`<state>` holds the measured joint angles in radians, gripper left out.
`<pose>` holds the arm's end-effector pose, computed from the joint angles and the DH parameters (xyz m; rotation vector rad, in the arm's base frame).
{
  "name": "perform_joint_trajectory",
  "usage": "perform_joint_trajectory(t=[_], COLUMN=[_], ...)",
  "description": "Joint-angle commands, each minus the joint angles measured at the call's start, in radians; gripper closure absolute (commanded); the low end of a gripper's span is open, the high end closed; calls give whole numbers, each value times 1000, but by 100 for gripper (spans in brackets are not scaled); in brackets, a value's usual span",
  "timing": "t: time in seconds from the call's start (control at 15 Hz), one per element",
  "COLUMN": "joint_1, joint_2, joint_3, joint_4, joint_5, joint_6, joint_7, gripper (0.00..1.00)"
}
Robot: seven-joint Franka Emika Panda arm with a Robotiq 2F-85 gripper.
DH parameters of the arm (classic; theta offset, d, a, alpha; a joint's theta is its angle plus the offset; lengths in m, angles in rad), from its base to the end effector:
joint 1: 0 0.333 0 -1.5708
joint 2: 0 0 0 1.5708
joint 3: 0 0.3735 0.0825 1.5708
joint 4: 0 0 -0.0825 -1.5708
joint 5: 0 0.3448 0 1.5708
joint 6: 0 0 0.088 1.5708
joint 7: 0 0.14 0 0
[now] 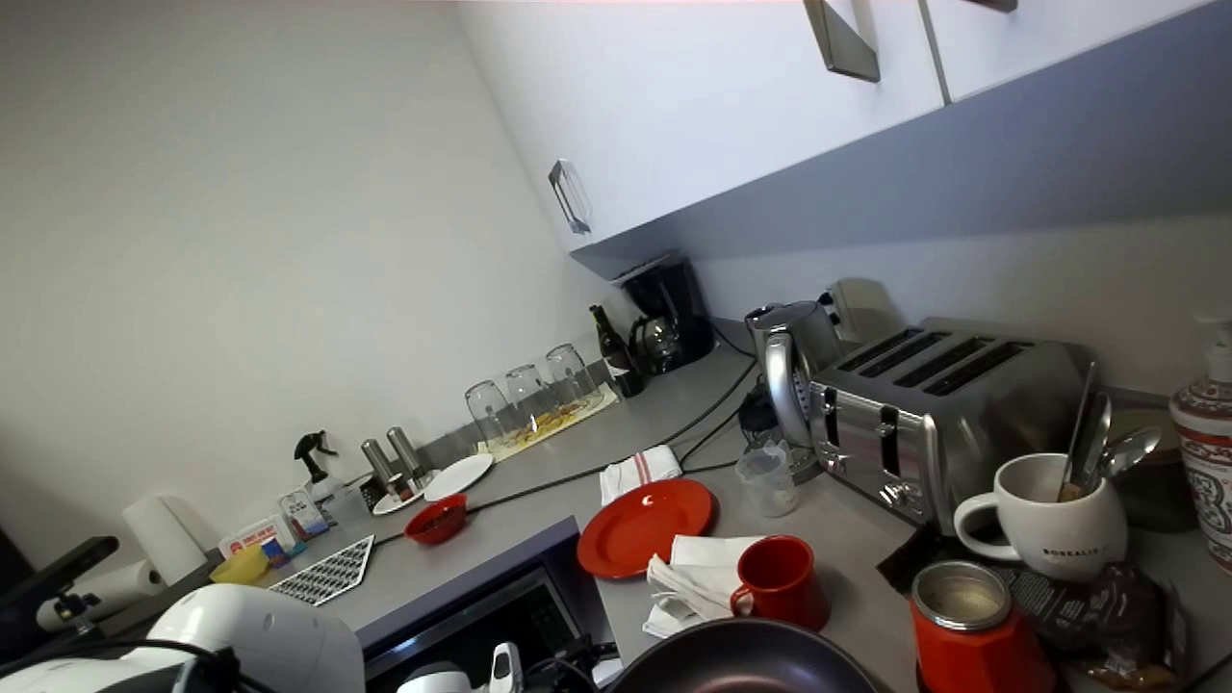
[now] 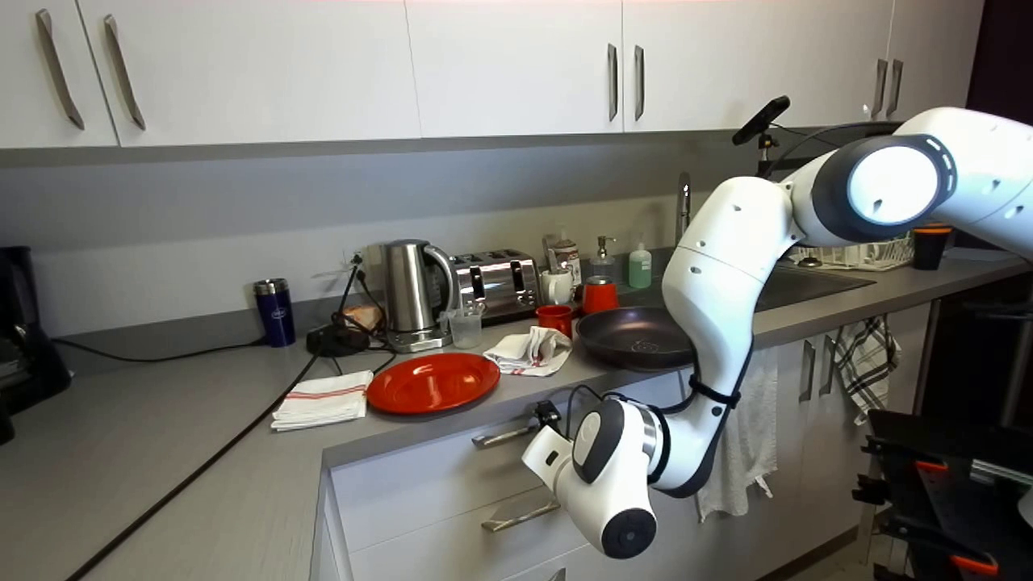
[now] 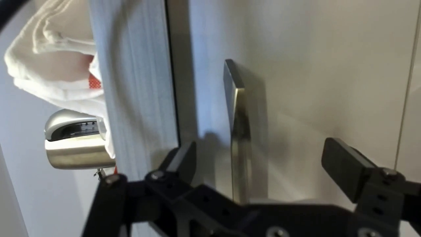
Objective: Open the first top drawer
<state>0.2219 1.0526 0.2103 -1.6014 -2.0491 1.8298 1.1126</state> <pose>0.6855 0.1724 0.0903 1.6494 0.6985 0.6902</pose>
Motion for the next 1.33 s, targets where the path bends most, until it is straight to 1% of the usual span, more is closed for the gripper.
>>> perform_joint_trajectory(t=[0.0, 0.13, 0.2, 0.27, 0.33, 0.53, 0.73, 0.8, 0.93, 1.0, 1.07, 1.27], joint_1=[-5, -7, -7, -7, -7, -4, 8, 16, 25, 27, 27, 26], joint_2=[18, 17, 16, 16, 17, 16, 7, 3, 0, 1, 3, 3], joint_3=[-10, -14, -16, -18, -19, -24, -22, -22, -21, -22, -22, -23], joint_4=[44, 46, 47, 48, 49, 46, 28, 21, 12, 11, 10, 8], joint_5=[27, 31, 32, 32, 32, 31, 25, 20, 14, 11, 11, 10], joint_6=[4, 3, 0, 0, -1, -5, -13, -17, -21, -22, -21, -17], joint_7=[-12, -10, -9, -7, -6, -4, 2, 5, 4, -4, -9, -11], gripper=[0, 0, 12, 27, 33, 56, 81, 88, 95, 94, 91, 91])
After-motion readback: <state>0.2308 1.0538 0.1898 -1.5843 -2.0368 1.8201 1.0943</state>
